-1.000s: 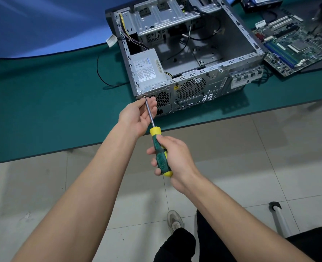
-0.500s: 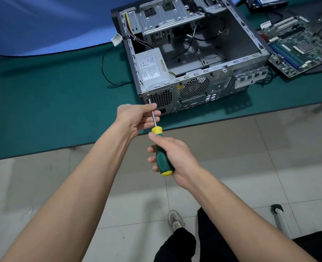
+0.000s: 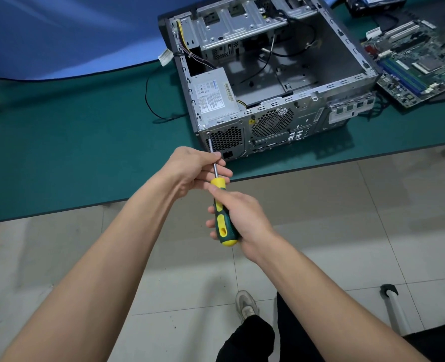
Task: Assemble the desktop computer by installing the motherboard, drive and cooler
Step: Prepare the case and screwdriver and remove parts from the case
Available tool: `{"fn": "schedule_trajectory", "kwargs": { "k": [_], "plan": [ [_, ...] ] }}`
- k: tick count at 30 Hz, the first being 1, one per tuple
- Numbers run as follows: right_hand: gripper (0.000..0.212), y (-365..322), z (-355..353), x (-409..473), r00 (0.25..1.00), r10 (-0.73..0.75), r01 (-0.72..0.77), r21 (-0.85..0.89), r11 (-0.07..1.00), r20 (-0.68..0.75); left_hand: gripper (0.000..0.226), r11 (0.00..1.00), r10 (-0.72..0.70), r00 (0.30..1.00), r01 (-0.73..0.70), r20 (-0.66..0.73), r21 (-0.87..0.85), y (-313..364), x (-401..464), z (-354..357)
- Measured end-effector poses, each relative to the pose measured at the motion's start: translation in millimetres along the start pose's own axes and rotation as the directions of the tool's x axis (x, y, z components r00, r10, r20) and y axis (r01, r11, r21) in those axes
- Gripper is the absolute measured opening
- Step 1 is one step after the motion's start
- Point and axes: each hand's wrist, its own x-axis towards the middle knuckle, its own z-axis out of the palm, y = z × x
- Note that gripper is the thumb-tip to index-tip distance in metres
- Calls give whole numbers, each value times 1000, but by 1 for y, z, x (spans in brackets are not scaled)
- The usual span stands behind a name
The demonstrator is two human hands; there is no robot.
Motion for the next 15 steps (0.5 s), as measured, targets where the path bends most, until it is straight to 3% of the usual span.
{"fn": "schedule_trajectory", "kwargs": {
  "k": [2, 5, 7, 9, 12, 15],
  "plan": [
    [25, -2, 2, 2, 999, -18, 19, 30, 999, -34, 19, 1000, 20, 998, -21, -55, -17, -2, 1, 3],
    [32, -12, 0, 0, 977, 82, -143, 322, 936, 195, 17, 994, 36, 996, -44, -84, -104, -3, 0, 6],
    [36, -17, -8, -1, 951, 90, -198, 361, 911, 296, 15, 986, 19, 998, -28, -56, -163, -2, 0, 8],
    [37, -18, -13, 0, 969, 89, -144, 232, 962, 231, 15, 986, 17, 997, -28, -74, -162, 1, 1, 11],
    [28, -17, -9, 3, 1000, 0, 0, -19, 1000, 25, 15, 983, 16, 995, -34, -102, -178, 2, 0, 13],
    [28, -16, -4, 5, 999, -4, 1, 73, 997, 38, 17, 976, -4, 997, -12, -72, -215, 2, -1, 11]
  ]
}}
